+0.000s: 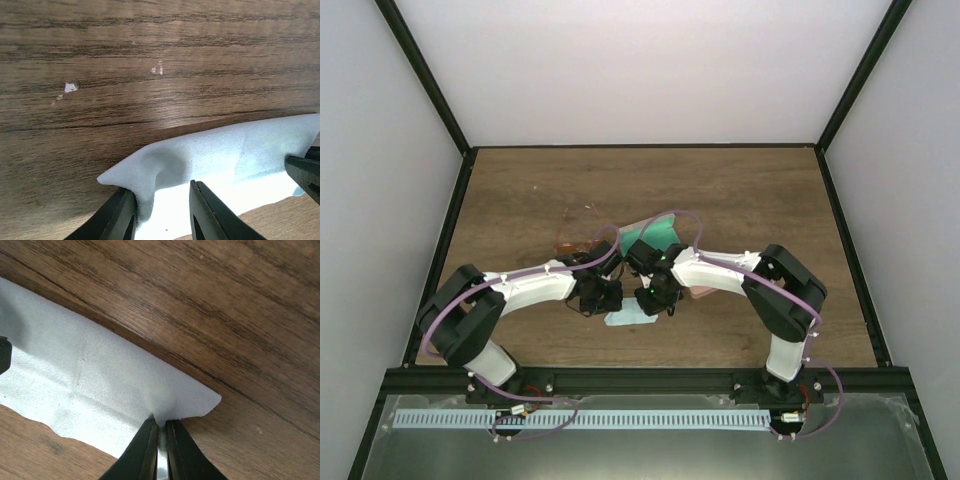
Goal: Organize the sunglasses
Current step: Pick up the glasses cleaning cloth from the center of the board.
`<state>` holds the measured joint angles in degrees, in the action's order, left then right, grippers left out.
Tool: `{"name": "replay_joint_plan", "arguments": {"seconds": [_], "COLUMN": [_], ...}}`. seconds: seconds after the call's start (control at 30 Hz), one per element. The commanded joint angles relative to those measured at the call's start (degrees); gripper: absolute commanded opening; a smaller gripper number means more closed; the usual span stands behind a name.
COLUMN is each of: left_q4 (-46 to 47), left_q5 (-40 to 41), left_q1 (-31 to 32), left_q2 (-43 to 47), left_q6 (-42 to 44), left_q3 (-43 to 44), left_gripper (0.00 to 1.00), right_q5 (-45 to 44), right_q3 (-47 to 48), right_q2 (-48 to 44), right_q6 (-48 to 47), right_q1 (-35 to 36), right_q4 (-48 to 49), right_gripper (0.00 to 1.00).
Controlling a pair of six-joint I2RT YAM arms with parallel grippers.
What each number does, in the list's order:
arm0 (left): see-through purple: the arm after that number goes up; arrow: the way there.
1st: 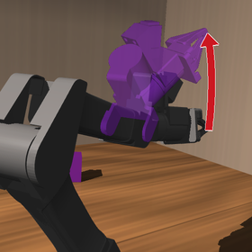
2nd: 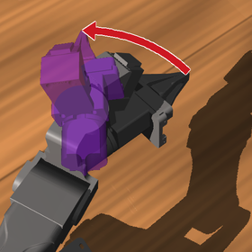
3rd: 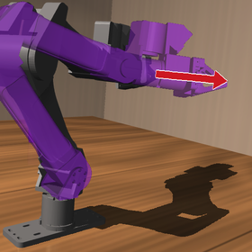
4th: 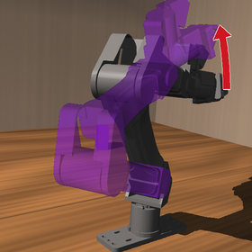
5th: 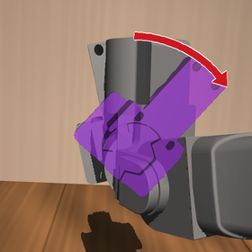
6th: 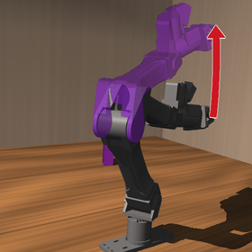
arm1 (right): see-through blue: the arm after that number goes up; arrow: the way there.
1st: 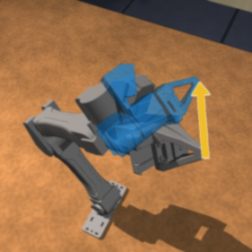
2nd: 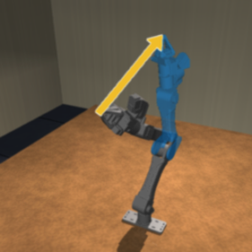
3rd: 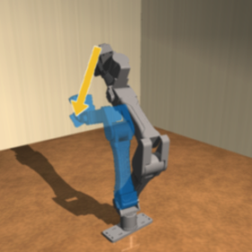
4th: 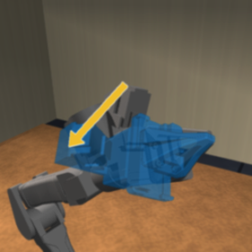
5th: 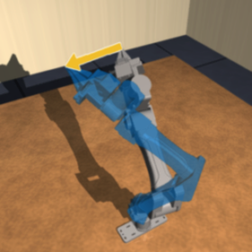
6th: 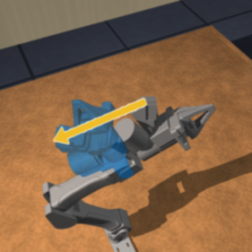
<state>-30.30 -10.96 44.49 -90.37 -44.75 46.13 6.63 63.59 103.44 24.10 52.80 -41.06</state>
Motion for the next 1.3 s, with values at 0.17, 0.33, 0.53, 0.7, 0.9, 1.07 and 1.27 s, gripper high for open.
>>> {"name": "replay_joint_plan", "arguments": {"seconds": [0.17, 0.33, 0.53, 0.7, 0.9, 1.07, 1.27], "left_q4": [-6.0, -6.1, -5.6, -5.7, -6.4, -7.6, -8.8], "left_q5": [6.0, 6.4, 5.9, 5.6, 6.4, 7.0, 7.6], "left_q1": [2.1, 2.2, 2.2, 2.1, 2.2, 2.2, 2.2], "left_q2": [-1.8, -1.6, -1.8, -2.3, -1.8, -2.9, -4.1], "left_q6": [-0.7, -1.2, -0.9, -0.3, 0.0, 0.6, 0.9], "left_q3": [-1.9, -2.1, -2.2, -1.9, 0.4, 5.7, 9.4], "left_gripper": [0.3, 0.27, 0.18, 0.07, 0.04, 0.04, 0.04], "right_q5": [-0.5, -0.4, -0.4, -0.5, -0.7, -1.7, -2.4], "right_q3": [-0.5, -0.6, -0.4, -0.3, 1.1, 4.1, 6.5], "right_q2": [2.5, 2.5, 2.6, 2.6, 1.5, 1.1, 1.5], "right_q6": [-0.5, -0.5, -0.7, -0.7, -0.5, -0.8, -2.3], "right_q1": [0.3, 0.3, 0.3, 0.3, 0.0, -0.7, -1.3], "right_q4": [3.0, 3.0, 3.1, 3.0, 2.3, 1.0, -0.6], "right_gripper": [0.08, 0.07, 0.07, 0.07, 0.05, 0.02, 0.01]}}
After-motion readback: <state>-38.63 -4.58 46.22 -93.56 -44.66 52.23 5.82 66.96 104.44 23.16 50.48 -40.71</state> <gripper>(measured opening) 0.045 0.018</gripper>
